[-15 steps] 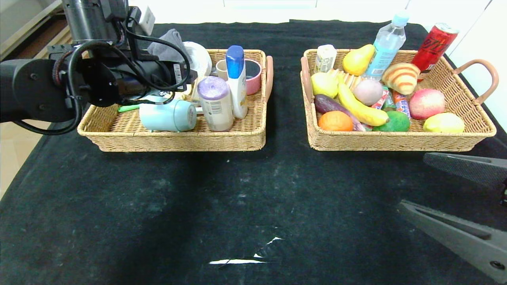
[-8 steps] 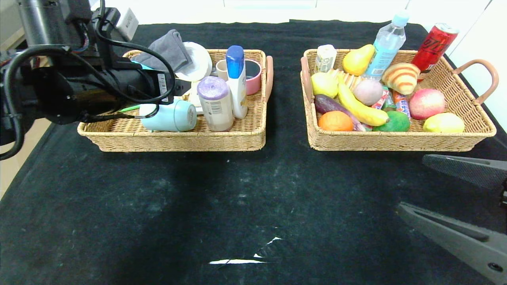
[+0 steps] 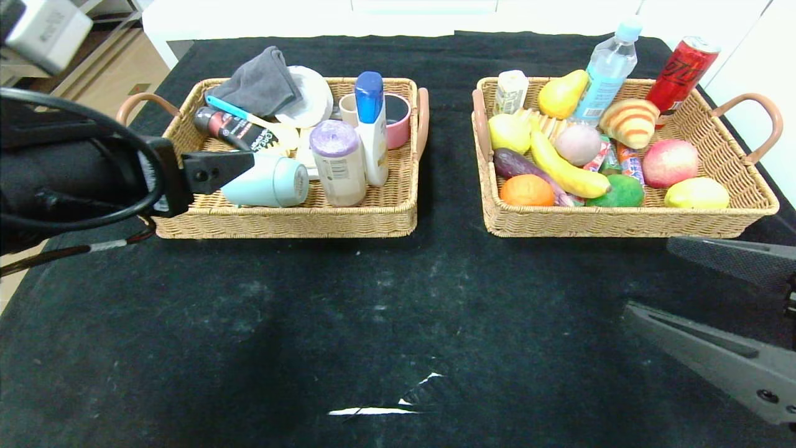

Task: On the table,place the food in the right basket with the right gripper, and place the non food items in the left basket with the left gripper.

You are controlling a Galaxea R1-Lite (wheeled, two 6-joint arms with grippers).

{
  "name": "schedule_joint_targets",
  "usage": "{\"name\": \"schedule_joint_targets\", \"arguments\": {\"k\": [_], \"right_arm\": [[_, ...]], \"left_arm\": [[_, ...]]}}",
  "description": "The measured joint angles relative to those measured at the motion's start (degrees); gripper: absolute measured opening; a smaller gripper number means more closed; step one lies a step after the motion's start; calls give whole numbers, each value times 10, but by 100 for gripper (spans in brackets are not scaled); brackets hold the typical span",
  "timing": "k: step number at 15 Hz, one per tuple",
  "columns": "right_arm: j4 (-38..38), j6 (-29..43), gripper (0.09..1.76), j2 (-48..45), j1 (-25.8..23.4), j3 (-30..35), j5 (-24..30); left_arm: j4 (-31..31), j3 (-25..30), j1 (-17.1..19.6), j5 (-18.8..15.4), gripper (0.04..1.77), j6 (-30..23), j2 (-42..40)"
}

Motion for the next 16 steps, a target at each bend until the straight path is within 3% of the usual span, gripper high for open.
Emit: {"name": "schedule_joint_targets", "arguments": {"k": [4, 9, 11, 16], "right_arm": [[17, -10, 171, -43, -7, -8, -33], [163, -19, 171, -148, -38, -4, -66], [212, -35, 171, -199, -80, -7, -66], [323, -58, 171, -316, -204, -29, -40]], "left_arm": [[16, 95, -12, -14, 169, 7, -128], [157, 139, -3, -45, 170, 8, -297], [203, 141, 33, -84, 170, 11, -355], [274, 137, 169, -177, 171, 37, -465]]}}
